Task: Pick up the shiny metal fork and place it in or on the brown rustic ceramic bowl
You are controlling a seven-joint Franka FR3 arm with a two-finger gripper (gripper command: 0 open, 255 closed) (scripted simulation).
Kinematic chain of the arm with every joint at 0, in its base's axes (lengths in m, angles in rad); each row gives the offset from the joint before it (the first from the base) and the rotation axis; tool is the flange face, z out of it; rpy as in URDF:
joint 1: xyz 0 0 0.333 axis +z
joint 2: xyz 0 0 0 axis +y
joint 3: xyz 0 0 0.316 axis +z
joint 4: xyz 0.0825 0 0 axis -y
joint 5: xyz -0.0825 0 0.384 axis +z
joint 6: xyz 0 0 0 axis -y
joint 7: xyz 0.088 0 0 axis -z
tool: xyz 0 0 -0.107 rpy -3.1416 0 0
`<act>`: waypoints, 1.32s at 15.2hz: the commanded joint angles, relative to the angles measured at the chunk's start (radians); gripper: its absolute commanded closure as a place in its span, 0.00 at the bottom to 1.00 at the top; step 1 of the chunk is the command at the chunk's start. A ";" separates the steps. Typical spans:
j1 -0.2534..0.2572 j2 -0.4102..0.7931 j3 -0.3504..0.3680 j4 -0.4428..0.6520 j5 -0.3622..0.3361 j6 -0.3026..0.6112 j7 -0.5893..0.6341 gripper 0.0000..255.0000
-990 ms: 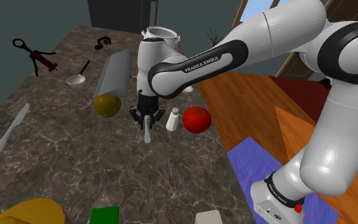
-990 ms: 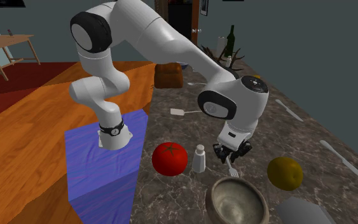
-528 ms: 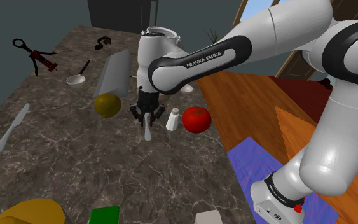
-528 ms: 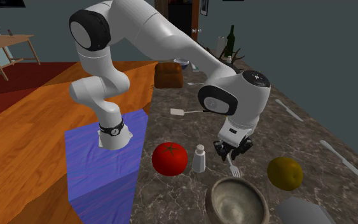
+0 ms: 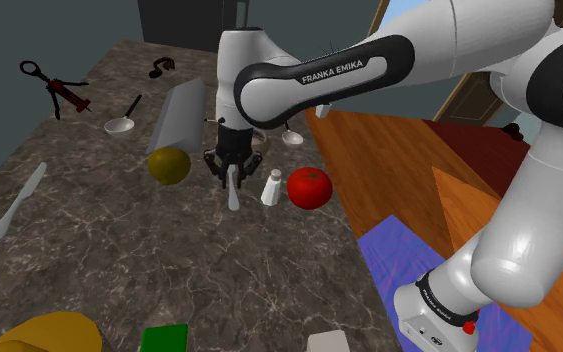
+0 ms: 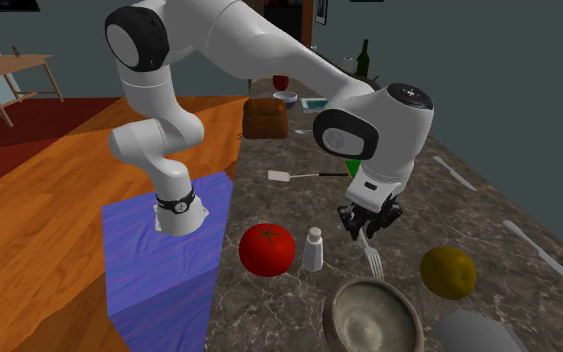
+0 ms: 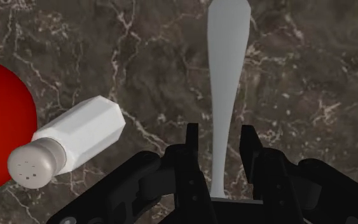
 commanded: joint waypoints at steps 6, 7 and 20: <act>-0.008 -0.038 0.007 0.052 0.020 -0.085 -0.007 1.00; -0.008 -0.042 0.008 0.060 0.022 -0.097 -0.007 1.00; -0.013 -0.085 0.016 0.184 0.043 -0.259 -0.007 1.00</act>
